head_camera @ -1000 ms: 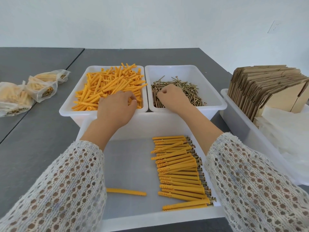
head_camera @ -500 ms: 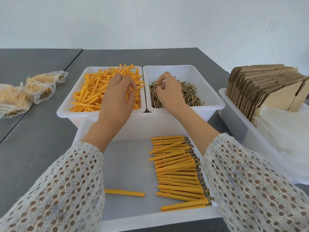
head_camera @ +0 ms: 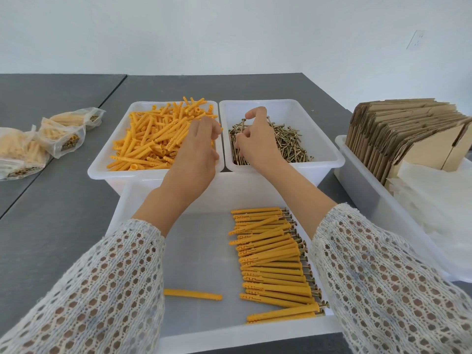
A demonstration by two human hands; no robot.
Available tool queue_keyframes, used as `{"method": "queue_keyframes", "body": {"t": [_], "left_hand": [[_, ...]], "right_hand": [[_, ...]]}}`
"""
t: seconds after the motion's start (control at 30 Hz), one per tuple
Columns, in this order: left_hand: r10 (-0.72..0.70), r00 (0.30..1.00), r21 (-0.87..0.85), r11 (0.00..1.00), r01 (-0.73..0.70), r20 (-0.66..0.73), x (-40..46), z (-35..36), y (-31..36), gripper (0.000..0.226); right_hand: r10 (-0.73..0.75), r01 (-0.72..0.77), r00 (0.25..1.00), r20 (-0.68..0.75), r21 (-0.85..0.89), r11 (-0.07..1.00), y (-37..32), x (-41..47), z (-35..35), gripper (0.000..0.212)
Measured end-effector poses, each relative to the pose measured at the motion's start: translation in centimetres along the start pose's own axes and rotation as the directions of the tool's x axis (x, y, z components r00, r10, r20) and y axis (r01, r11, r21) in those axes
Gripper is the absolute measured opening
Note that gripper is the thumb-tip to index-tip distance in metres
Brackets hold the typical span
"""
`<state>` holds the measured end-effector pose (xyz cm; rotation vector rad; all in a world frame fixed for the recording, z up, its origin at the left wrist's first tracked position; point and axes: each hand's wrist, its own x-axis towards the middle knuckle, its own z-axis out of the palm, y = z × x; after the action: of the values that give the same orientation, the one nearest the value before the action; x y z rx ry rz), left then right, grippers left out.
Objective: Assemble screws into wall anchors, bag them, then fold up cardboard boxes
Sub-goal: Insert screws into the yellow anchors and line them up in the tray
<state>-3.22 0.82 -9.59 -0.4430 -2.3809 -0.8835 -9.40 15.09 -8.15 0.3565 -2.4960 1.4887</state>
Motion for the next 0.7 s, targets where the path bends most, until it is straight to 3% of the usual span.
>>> {"method": "queue_keyframes", "body": {"t": [0.17,0.4,0.7], "left_hand": [[-0.011,1.000,-0.086,0.996,0.011,-0.004,0.01,0.13,0.06,0.050],[-0.082,0.996,-0.062,0.995,0.083,0.016,0.33,-0.17,0.08,0.046],[0.070,0.997,0.201,0.977,-0.074,0.025,-0.15,-0.19,0.51,0.021]], "right_hand": [[0.068,-0.068,0.998,0.008,0.070,0.995,-0.22,0.02,-0.07,0.035],[0.152,-0.154,0.988,0.027,0.165,0.974,-0.41,0.17,-0.24,0.035],[0.171,-0.173,0.985,0.028,0.197,0.965,-0.72,-0.05,-0.31,0.036]]}}
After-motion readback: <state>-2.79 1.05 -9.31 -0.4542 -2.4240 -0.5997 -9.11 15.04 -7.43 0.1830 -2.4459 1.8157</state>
